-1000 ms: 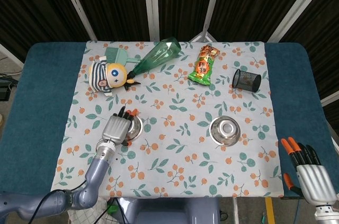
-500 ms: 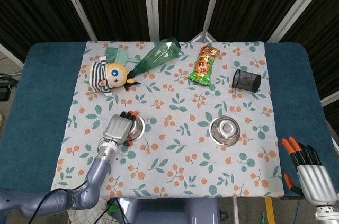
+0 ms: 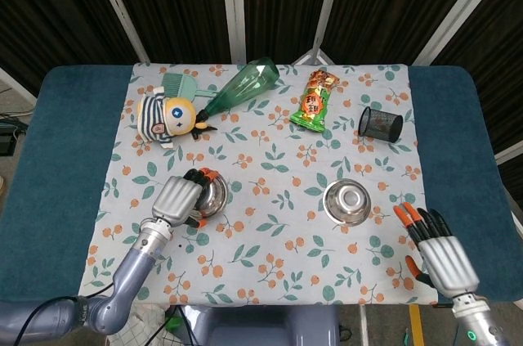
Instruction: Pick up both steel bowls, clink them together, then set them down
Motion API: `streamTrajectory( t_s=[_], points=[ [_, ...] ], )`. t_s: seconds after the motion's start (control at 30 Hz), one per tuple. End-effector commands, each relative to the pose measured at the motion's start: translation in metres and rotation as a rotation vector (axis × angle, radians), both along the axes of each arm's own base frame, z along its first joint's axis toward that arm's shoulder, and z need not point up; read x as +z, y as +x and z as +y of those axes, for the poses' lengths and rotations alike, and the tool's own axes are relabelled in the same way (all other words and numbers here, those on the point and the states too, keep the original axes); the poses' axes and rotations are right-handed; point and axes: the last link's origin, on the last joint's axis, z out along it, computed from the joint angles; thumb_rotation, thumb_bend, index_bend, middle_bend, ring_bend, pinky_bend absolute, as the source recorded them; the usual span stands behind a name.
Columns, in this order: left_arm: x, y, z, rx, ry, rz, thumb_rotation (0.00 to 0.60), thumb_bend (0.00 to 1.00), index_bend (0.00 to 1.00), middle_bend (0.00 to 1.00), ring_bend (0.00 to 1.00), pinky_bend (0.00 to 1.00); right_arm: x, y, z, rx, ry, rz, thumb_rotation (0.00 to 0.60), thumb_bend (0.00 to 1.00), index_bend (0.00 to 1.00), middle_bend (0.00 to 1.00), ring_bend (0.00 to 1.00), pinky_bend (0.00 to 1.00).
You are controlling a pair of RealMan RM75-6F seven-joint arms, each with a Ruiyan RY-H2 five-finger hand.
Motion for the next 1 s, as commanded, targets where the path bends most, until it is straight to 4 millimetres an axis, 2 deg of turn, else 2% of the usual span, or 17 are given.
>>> streamTrajectory(
  t_s=[0.03,0.17,0.4,0.53,0.83,1.0],
  points=[
    [0.004,0.001,-0.003,-0.012,-0.007,0.001,0.6,0.33,0.37,0.5,0.38,0.6,-0.016,0.028,-0.034,0.063,0.044,-0.005,0.6,0.46,0.0,0.0,0.0,0.0],
    [0.006,0.003,-0.004,-0.026,-0.008,0.021,0.6,0.33,0.37,0.5,0.38,0.6,-0.032,0.04,-0.054,0.063,0.103,-0.013,0.6,0.46,0.0,0.0,0.0,0.0],
    [0.007,0.006,-0.003,-0.043,0.018,0.013,0.6,0.33,0.36,0.5,0.38,0.6,-0.057,0.045,-0.079,0.057,0.169,0.024,0.6,0.46,0.0,0.0,0.0,0.0],
    [0.008,0.0,-0.006,-0.046,0.024,0.039,0.6,0.33,0.36,0.5,0.38,0.6,-0.069,0.05,-0.092,0.07,0.175,0.043,0.6,0.46,0.0,0.0,0.0,0.0],
    [0.008,-0.018,-0.016,-0.008,-0.044,0.099,0.6,0.33,0.36,0.5,0.38,0.6,-0.084,0.049,-0.107,0.053,0.201,0.07,0.6,0.46,0.0,0.0,0.0,0.0],
    [0.005,-0.023,-0.016,-0.001,-0.054,0.117,0.6,0.33,0.36,0.5,0.38,0.6,-0.088,0.045,-0.109,0.037,0.205,0.076,0.6,0.39,0.0,0.0,0.0,0.0]
  ],
)
